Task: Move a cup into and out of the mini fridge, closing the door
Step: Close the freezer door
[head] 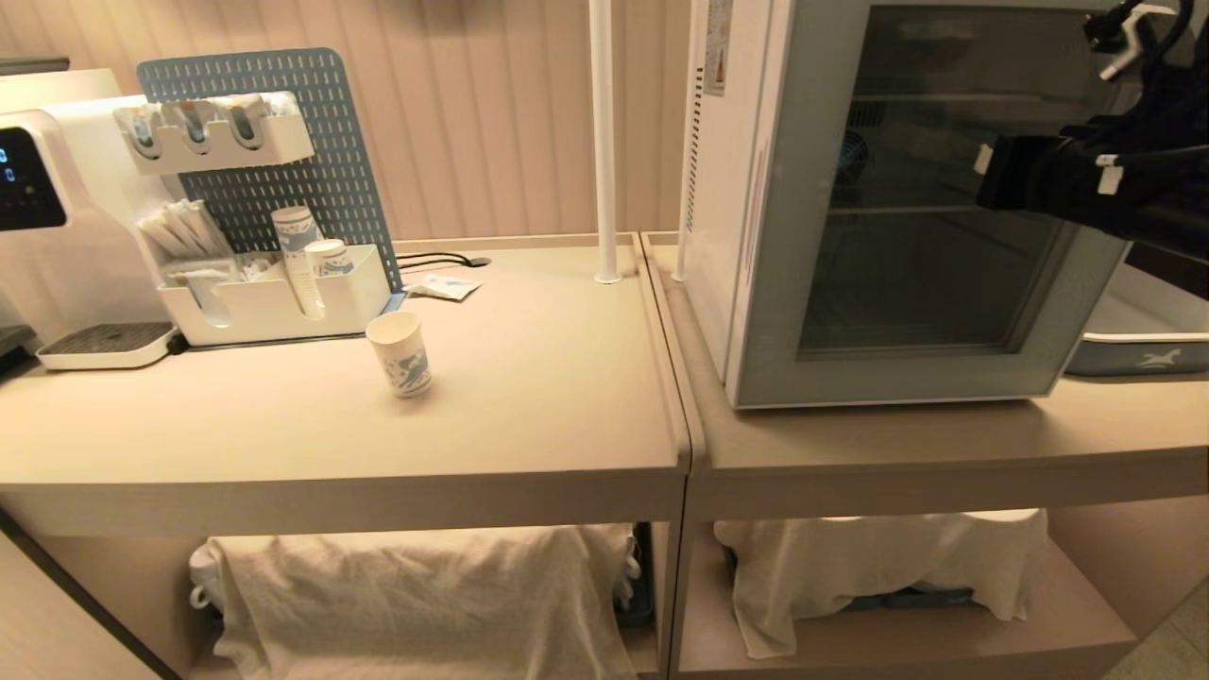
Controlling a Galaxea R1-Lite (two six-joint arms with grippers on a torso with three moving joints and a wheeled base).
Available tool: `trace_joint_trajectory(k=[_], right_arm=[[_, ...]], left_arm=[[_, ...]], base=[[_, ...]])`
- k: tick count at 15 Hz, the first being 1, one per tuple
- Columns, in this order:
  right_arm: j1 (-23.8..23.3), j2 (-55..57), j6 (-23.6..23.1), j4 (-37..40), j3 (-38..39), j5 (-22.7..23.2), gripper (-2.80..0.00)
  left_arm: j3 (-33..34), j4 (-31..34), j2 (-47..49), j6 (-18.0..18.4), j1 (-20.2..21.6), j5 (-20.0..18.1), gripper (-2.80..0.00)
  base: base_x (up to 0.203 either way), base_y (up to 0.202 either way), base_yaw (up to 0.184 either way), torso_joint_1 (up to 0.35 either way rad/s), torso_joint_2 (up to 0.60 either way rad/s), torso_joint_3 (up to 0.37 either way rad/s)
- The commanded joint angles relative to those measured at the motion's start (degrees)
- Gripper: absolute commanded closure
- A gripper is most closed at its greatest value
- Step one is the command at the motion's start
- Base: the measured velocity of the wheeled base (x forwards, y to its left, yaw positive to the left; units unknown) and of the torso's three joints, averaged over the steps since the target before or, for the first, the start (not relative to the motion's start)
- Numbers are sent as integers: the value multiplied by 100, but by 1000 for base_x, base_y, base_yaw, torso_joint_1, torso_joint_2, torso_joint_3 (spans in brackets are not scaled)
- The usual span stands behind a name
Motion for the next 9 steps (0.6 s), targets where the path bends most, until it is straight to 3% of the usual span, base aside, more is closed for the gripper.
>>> trace_joint_trajectory(k=[1, 3, 5, 9], right_arm=[[99, 526, -35, -53, -259, -8, 0], [82, 141, -287, 65, 62, 65, 0], [-50, -208, -840, 284, 448, 99, 0], [-170, -945, -977, 485, 1135, 61, 0]], left_arm=[[0, 1, 0, 0, 2, -2, 0], [0, 1, 0, 0, 2, -2, 0], [0, 1, 0, 0, 2, -2, 0], [0, 1, 0, 0, 2, -2, 0]], base=[[0, 0, 0, 0, 0, 0], [0, 0, 0, 0, 0, 0], [0, 0, 0, 0, 0, 0], [0, 0, 0, 0, 0, 0]])
